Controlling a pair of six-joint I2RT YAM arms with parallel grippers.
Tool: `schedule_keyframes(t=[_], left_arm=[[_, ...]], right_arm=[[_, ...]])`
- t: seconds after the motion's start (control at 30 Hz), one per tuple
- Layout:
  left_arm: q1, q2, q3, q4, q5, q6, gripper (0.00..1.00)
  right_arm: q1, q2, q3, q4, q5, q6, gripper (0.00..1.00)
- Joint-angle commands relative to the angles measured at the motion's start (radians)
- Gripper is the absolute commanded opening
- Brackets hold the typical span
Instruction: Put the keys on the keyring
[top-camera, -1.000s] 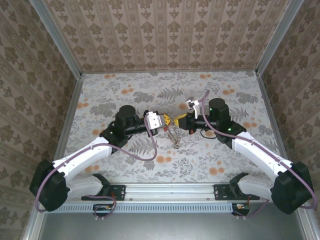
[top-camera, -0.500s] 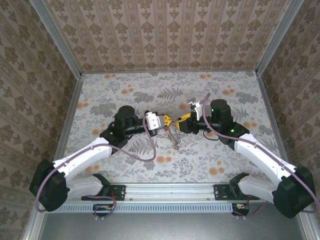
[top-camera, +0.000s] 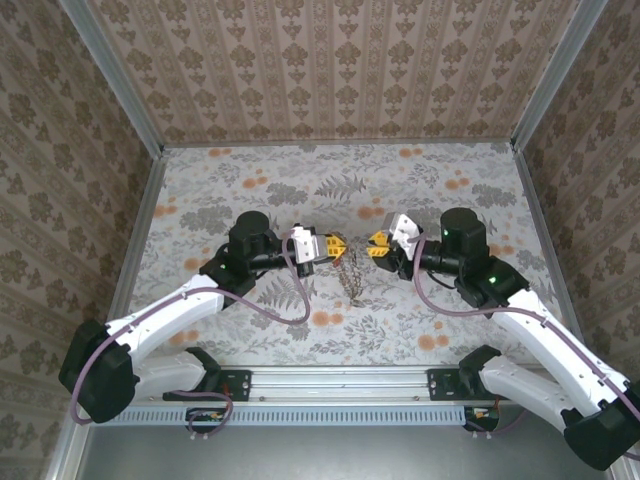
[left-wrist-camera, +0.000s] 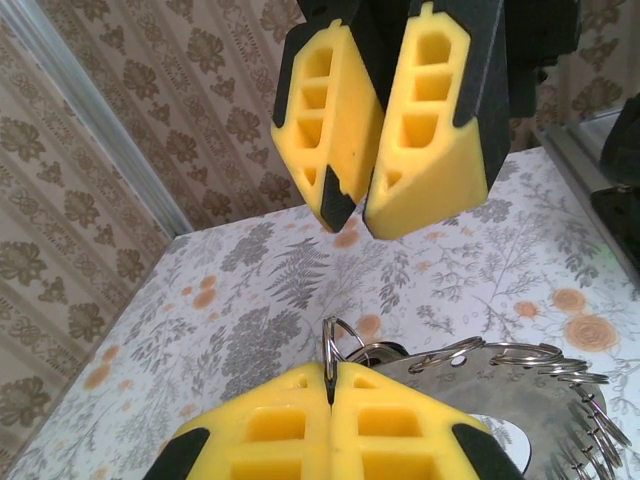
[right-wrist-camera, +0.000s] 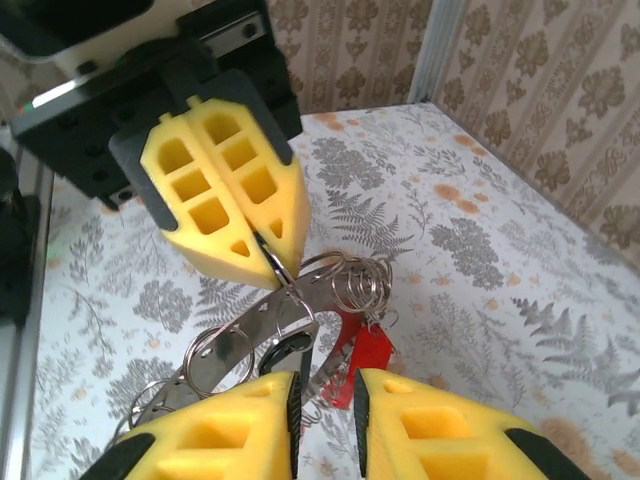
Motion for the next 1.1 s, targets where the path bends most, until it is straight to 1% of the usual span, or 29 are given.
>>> schedule_keyframes(t=[0.0, 0.07, 0.2, 0.27, 0.37, 0.47, 0.6, 0.9, 0.97, 1.07], left_arm=[[0.0, 0.002, 0.022, 0.067, 0.087, -0.028, 0.0], [-0.001, 0.006, 0.025, 0.067, 0.104, -0.027, 0.0], [-0.001, 0.018, 0.034, 0.07, 0.14, -0.03, 0.0], [-0.001, 0.024, 0.039, 0.07, 0.159, -0.033, 0.0], [-0.002, 0.03, 0.045, 0.068, 0.169, -0.036, 0.0], [-0.001, 0.034, 0.05, 0.065, 0.172, -0.037, 0.0], [-0.002, 0.039, 0.056, 0.058, 0.176, -0.04, 0.0], [0.002, 0.044, 0.06, 0.053, 0.182, -0.045, 0.0], [0.001, 0.046, 0.062, 0.053, 0.19, -0.046, 0.0], [0.001, 0.051, 0.067, 0.056, 0.196, -0.048, 0.0]], right_arm=[[0.028, 0.008, 0.049, -0.099, 0.008, -0.193, 0.28], [0.031, 0.024, 0.072, -0.138, -0.003, -0.243, 0.3], [0.036, 0.056, 0.103, -0.156, -0.014, -0.27, 0.3], [0.037, 0.078, 0.118, -0.164, -0.025, -0.271, 0.28], [0.045, 0.105, 0.135, -0.172, -0.035, -0.273, 0.2], [0.051, 0.121, 0.14, -0.172, -0.043, -0.272, 0.19], [0.059, 0.124, 0.141, -0.175, -0.041, -0.267, 0.19], [0.059, 0.065, 0.131, -0.228, 0.004, -0.286, 0.3], [0.059, 0.066, 0.136, -0.239, -0.004, -0.288, 0.3], [0.062, 0.082, 0.146, -0.24, -0.027, -0.286, 0.27]])
